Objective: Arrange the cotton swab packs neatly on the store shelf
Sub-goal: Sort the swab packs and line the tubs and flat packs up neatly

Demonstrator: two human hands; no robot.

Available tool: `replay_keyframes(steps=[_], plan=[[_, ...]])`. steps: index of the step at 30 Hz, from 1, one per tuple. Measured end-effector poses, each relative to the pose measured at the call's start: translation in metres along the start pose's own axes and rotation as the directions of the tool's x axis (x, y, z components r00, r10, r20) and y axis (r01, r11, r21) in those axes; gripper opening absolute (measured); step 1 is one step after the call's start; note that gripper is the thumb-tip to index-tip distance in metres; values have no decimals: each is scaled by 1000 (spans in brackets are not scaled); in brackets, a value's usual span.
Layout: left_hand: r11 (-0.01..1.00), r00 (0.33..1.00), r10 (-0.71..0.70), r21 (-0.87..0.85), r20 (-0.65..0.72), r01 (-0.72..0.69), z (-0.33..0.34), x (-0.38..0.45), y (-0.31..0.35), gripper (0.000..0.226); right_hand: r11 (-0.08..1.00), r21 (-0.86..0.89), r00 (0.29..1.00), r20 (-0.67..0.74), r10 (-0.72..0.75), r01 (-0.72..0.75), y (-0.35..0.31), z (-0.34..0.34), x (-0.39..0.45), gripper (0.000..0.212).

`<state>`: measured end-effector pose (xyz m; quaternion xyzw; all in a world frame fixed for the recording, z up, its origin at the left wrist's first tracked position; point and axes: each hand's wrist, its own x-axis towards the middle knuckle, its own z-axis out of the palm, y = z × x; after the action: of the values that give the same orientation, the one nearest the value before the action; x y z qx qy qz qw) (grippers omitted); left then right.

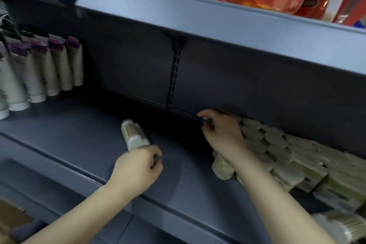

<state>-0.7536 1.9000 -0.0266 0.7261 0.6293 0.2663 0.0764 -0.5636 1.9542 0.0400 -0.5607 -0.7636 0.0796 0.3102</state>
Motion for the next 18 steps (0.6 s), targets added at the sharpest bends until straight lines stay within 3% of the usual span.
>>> replay_keyframes(steps=[6,18], plan=[[993,996,-86,83,-23,87,-24,-14,-32,10,993,-28,989,99,-113,116,-29,36,8,30],[981,974,-157,92,-166,174,-48,-39,-79,8,995,96,943,328,-54,24,-72,97,7,42]])
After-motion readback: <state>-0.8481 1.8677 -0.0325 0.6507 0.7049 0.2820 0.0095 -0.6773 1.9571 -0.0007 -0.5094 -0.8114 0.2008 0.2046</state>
